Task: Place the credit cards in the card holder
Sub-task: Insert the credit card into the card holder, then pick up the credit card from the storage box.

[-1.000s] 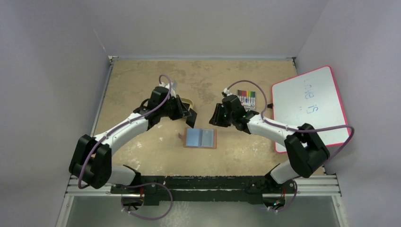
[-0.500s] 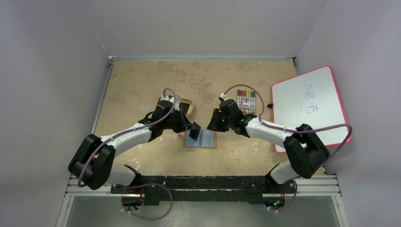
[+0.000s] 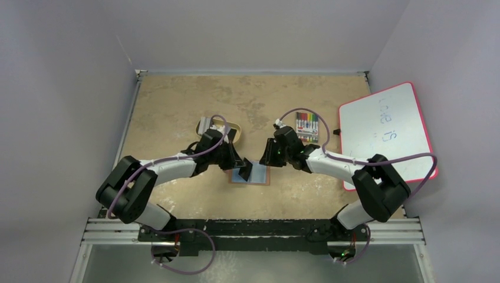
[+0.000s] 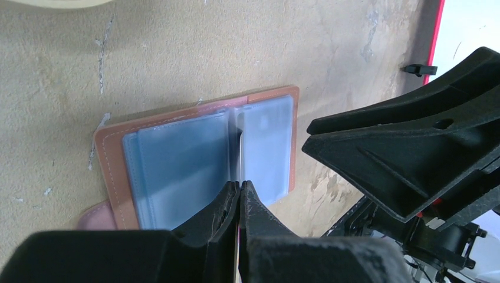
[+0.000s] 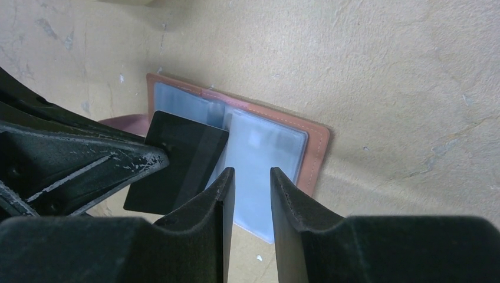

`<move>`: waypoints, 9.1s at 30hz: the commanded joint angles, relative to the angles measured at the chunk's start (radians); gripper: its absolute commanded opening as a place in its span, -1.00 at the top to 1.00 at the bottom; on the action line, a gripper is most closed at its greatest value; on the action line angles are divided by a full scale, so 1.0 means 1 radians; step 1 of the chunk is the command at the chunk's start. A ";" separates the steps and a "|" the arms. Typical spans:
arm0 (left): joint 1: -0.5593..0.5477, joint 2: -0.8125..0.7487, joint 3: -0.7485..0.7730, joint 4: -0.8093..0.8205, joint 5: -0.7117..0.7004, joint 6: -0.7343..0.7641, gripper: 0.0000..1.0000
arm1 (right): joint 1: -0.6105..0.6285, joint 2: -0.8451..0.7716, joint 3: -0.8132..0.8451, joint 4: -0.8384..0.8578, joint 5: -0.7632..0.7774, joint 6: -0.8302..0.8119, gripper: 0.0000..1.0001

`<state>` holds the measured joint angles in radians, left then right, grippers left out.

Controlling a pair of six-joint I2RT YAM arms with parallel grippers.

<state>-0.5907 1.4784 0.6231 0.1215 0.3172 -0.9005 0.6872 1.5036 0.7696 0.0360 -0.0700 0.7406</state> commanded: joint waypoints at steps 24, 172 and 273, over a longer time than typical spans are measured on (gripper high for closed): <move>-0.098 0.083 -0.010 0.108 -0.193 0.008 0.99 | 0.004 -0.024 -0.097 0.050 0.035 0.028 0.39; 0.102 0.464 0.911 -0.817 -1.015 0.686 -0.43 | 0.003 -0.262 -0.113 0.028 0.062 -0.020 0.35; 0.118 -0.334 0.097 0.179 0.281 -0.154 1.00 | -0.111 -0.364 -0.076 0.511 -0.245 0.174 -0.02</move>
<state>-0.4778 1.1919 0.7483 0.1261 0.5472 -0.9539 0.5861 1.1515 0.6678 0.5316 -0.3244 0.8963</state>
